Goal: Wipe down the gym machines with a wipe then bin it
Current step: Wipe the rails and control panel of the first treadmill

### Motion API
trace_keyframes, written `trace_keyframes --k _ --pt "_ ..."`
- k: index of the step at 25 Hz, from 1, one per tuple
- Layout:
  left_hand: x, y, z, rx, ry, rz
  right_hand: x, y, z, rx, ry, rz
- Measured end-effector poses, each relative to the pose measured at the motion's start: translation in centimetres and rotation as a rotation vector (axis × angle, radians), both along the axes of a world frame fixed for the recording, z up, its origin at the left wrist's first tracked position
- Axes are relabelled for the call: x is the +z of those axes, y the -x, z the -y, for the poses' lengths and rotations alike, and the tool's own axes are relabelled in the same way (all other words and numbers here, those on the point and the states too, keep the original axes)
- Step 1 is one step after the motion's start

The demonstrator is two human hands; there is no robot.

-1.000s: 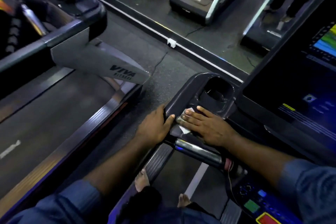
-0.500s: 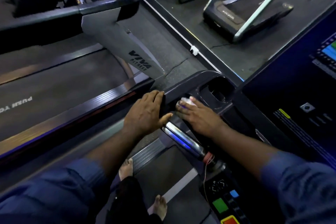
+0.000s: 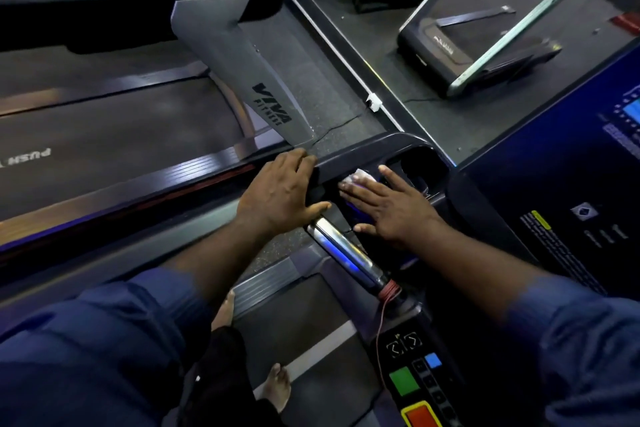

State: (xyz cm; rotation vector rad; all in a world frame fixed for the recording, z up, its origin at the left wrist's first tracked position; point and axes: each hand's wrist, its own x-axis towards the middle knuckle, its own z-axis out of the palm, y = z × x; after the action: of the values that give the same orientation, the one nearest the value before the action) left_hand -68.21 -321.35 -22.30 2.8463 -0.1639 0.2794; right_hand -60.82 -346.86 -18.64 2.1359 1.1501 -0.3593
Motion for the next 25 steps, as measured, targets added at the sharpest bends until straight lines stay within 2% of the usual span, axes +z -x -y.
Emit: trace_keyframes --k 2,4,6,8,9,11,13,16,18,21,25 --pt "0.3 0.6 0.5 -0.101 0.019 0.105 0.2 1.8 0.9 -0.059 -0.047 0.008" --pt "0.0 1.1 2.4 -0.225 0.121 0.199 1.9 3.5 2.5 -0.079 0.052 -0.153" --pt "-0.2 1.9 5.2 -0.268 0.270 0.092 3.2 5.0 3.6 -0.111 0.211 -0.274" --pt "-0.3 2.6 7.7 -0.231 0.343 -0.080 4.0 5.7 4.3 -0.162 0.236 -0.303" --pt "-0.6 2.8 8.4 -0.212 0.326 -0.109 3.9 5.6 4.2 -0.145 0.214 -0.272" --pt "-1.3 2.6 8.5 -0.215 0.312 -0.082 3.0 4.1 3.0 -0.095 0.014 -0.125" --pt "-2.1 2.3 8.2 -0.242 0.320 -0.028 2.0 2.1 1.0 -0.170 -0.159 0.018" --pt "-2.2 2.1 8.1 -0.253 0.259 -0.014 1.4 2.2 0.6 -0.343 -0.256 -0.009" --pt "-1.5 2.5 8.6 -0.241 0.212 -0.038 1.7 5.1 3.7 -0.300 -0.243 0.004" --pt "-0.4 2.5 8.9 -0.229 0.237 -0.093 4.3 8.4 7.0 -0.365 -0.122 -0.213" --pt "-0.5 2.7 8.8 -0.247 0.237 -0.062 5.7 8.5 5.2 -0.442 -0.034 -0.424"
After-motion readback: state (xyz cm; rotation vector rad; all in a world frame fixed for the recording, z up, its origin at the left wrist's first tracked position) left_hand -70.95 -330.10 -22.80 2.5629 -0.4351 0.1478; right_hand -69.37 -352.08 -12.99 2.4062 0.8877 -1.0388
